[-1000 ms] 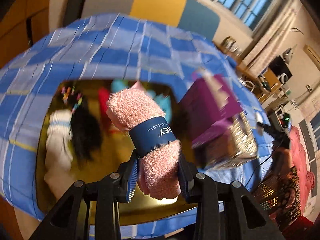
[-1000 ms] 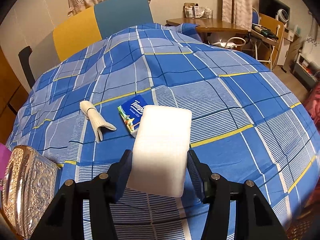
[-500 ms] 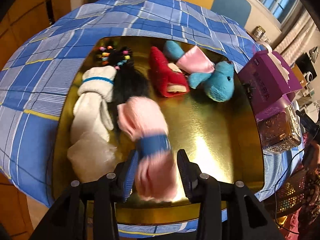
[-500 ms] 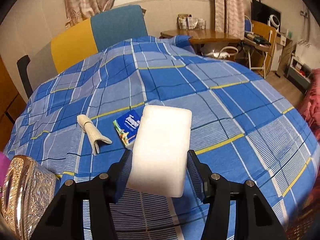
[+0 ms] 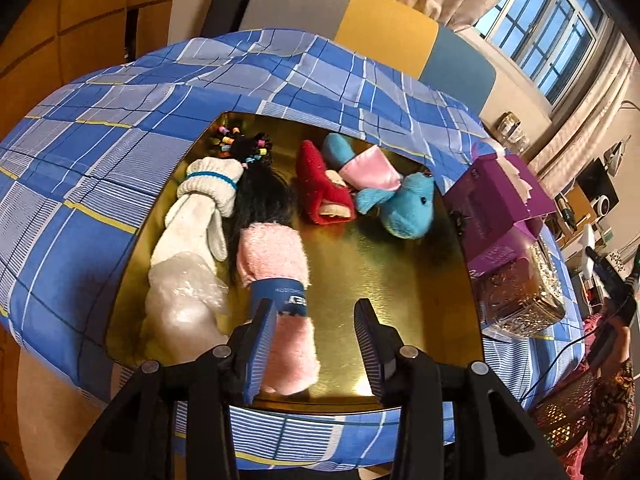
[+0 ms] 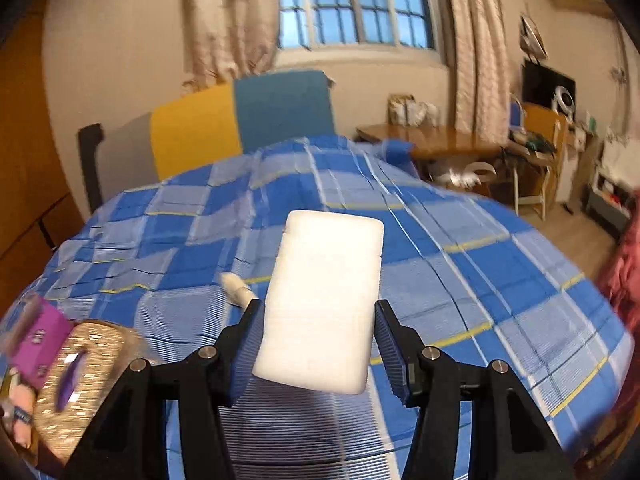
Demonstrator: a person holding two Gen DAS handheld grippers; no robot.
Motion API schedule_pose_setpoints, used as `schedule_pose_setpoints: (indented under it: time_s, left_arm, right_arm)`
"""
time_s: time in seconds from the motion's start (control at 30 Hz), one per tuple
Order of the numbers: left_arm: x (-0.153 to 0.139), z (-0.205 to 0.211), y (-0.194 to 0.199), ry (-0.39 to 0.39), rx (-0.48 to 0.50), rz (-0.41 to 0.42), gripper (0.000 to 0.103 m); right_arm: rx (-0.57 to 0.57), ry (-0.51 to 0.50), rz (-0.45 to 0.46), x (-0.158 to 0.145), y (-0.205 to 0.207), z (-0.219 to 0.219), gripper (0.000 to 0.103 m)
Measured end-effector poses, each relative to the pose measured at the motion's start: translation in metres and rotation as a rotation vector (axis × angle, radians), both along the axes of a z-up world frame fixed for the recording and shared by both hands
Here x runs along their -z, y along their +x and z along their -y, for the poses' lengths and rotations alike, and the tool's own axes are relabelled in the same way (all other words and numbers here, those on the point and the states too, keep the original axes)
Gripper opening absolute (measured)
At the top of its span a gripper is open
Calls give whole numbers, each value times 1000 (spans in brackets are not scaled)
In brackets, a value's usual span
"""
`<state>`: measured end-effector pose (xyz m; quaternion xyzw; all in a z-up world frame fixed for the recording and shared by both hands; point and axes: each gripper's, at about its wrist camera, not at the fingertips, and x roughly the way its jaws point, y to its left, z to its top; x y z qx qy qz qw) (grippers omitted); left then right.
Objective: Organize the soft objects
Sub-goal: 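Carry the white pad into the gold tray and open the right gripper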
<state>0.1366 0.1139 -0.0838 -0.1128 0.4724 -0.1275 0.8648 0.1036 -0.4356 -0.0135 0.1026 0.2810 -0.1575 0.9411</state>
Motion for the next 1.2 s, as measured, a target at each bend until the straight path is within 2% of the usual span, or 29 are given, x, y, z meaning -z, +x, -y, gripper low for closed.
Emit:
schedule_pose_setpoints:
  time_s: [0.13, 0.33, 0.5, 0.63, 0.77, 0.93, 1.07, 1.2]
  left_arm:
    - [-1, 10, 0, -11, 22, 21, 40]
    - [-3, 16, -2, -25, 44, 43, 40]
    - [-6, 11, -6, -42, 37, 64, 40]
    - [-8, 2, -9, -51, 20, 79, 40]
    - [-8, -10, -10, -57, -7, 85, 40]
    - [-9, -29, -12, -60, -52, 95, 40]
    - [-10, -41, -14, -67, -72, 102, 40]
    - [-8, -49, -17, -76, -87, 101, 40]
  right_arm:
    - [-86, -56, 59, -38, -6, -43, 55]
    - [-232, -84, 117, -76, -10, -116, 56]
    - [-373, -75, 131, -90, -10, -180, 56]
    - [-510, -48, 113, -91, -7, -236, 56]
    - [-642, -32, 36, -74, 1, -300, 56]
    - [-752, -1, -140, -22, 23, -372, 56]
    - [-773, 11, -271, 26, 42, -406, 56]
    - [-758, 86, -370, 63, 63, -417, 56]
